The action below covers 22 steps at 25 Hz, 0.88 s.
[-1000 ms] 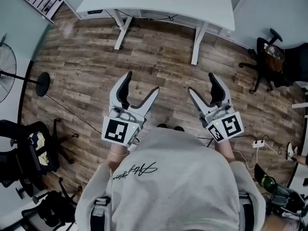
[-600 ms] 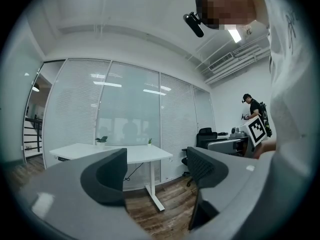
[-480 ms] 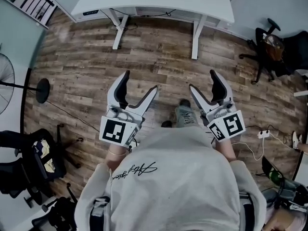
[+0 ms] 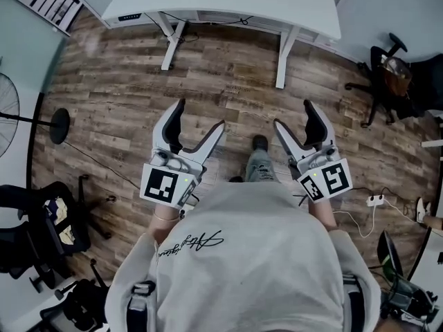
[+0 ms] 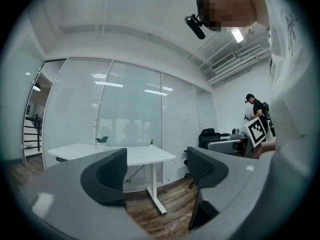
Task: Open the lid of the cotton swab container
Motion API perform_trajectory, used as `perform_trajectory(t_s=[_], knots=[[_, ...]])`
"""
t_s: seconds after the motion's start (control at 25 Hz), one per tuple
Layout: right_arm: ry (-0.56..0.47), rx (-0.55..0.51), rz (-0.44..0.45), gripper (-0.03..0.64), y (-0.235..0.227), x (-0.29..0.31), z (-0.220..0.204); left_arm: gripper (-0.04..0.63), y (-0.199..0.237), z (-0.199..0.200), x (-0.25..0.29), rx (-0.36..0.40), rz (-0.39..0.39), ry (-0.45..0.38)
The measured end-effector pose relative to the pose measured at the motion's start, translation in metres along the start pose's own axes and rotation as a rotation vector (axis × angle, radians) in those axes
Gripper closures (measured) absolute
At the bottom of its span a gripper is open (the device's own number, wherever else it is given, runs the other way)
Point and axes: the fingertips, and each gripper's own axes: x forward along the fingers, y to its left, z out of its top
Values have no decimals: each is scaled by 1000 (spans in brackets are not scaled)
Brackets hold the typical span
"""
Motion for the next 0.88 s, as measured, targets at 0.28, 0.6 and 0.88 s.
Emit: perform_trajectory(t_s=[0.28, 0.6, 0.88], knots=[[-7, -8, 41, 282, -37, 33, 3, 236, 12, 8, 43, 24, 28, -26], [-10, -18, 61, 282, -87, 73, 9, 236, 34, 12, 99, 22, 52, -37], [-13, -21, 88, 282, -126, 103, 19, 236, 46, 17, 141, 22, 72, -37]])
